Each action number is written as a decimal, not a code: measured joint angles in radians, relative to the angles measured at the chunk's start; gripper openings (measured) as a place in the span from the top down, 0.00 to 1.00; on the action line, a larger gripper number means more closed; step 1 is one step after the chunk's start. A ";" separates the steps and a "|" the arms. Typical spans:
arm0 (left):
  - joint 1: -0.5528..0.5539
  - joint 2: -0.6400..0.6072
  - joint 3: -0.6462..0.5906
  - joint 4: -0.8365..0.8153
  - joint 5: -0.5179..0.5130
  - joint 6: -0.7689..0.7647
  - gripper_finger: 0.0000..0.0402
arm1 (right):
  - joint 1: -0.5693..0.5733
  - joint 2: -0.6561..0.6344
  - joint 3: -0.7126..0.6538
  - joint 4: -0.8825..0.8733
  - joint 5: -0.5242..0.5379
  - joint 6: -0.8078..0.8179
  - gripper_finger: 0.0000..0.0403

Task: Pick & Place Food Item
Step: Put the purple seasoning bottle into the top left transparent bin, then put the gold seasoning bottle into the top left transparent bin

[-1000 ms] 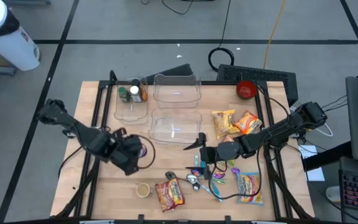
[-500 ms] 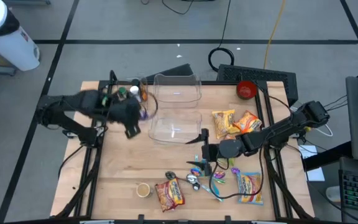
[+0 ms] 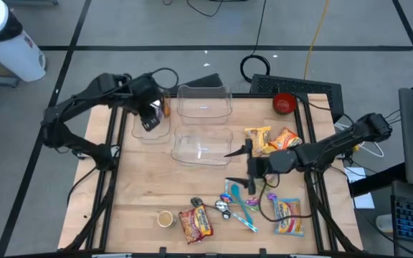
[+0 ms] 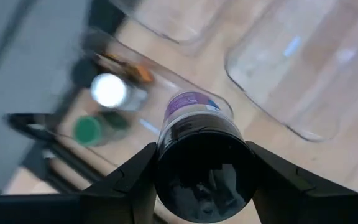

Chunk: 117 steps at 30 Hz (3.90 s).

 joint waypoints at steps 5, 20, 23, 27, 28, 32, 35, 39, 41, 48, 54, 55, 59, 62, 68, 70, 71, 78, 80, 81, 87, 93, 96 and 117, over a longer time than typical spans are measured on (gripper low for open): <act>0.120 -0.004 -0.125 0.074 0.089 0.080 0.49 | -0.026 -0.077 -0.090 0.081 0.002 0.000 0.14; 0.453 -0.023 -0.511 0.275 0.193 0.198 0.49 | -0.047 -0.182 -0.235 0.175 0.058 0.012 0.14; 0.495 -0.026 -0.568 0.338 0.193 0.216 0.49 | -0.048 -0.182 -0.235 0.179 0.056 0.011 0.14; 0.526 -0.024 -0.631 0.422 0.192 0.220 0.48 | -0.048 -0.182 -0.235 0.184 0.056 0.009 0.14; 0.531 -0.025 -0.644 0.440 0.190 0.222 0.47 | -0.048 -0.182 -0.235 0.184 0.056 0.009 0.14; 0.535 -0.024 -0.673 0.473 0.161 0.227 0.46 | -0.048 -0.182 -0.235 0.184 0.056 0.009 0.14; 0.534 -0.026 -0.680 0.474 0.149 0.225 0.47 | -0.048 -0.182 -0.235 0.184 0.056 0.009 0.14; 0.534 -0.026 -0.681 0.472 0.129 0.208 0.45 | -0.048 -0.182 -0.235 0.189 0.055 0.008 0.14; 0.534 -0.026 -0.681 0.471 0.111 0.193 0.41 | -0.048 -0.182 -0.235 0.191 0.055 0.008 0.14; 0.534 -0.024 -0.684 0.465 0.100 0.200 0.28 | -0.048 -0.182 -0.235 0.190 0.055 0.008 0.14; 0.534 -0.024 -0.677 0.445 0.103 0.197 0.24 | -0.048 -0.182 -0.235 0.191 0.055 0.008 0.14; 0.534 -0.024 -0.667 0.427 0.104 0.196 0.24 | -0.048 -0.182 -0.235 0.191 0.055 0.008 0.14; 0.532 -0.024 -0.597 0.326 0.116 0.181 0.25 | -0.048 -0.182 -0.235 0.191 0.055 0.008 0.14; 0.506 -0.024 -0.523 0.245 0.134 0.146 0.26 | -0.048 -0.182 -0.235 0.191 0.055 0.008 0.14; 0.353 -0.089 -0.405 0.195 0.166 0.082 0.26 | -0.048 -0.182 -0.235 0.191 0.055 0.008 0.14; 0.277 -0.122 -0.377 0.199 0.191 0.043 0.27 | -0.048 -0.182 -0.235 0.190 0.055 0.008 0.14; 0.234 -0.141 -0.368 0.199 0.196 0.016 0.27 | -0.048 -0.182 -0.235 0.191 0.055 0.009 0.14; -0.160 -0.246 -0.350 0.226 0.208 -0.205 0.30 | -0.047 -0.182 -0.235 0.190 0.055 0.015 0.14; -0.296 -0.245 -0.350 0.260 0.186 -0.273 0.31 | -0.047 -0.182 -0.235 0.191 0.055 0.015 0.14; -0.361 -0.242 -0.350 0.286 0.178 -0.308 0.31 | -0.047 -0.182 -0.235 0.190 0.055 0.017 0.14; -0.682 -0.144 -0.350 0.487 0.156 -0.382 0.31 | -0.047 -0.182 -0.235 0.198 0.055 0.034 0.14; -0.813 0.016 -0.351 0.716 0.091 -0.274 0.32 | -0.047 -0.182 -0.234 0.202 0.054 0.034 0.14; -0.828 0.106 -0.351 0.894 0.067 -0.203 0.33 | -0.047 -0.182 -0.234 0.202 0.054 0.034 0.14; -0.734 0.460 -0.175 0.805 0.394 -0.198 0.04 | -0.047 -0.182 -0.234 0.198 0.055 0.034 0.14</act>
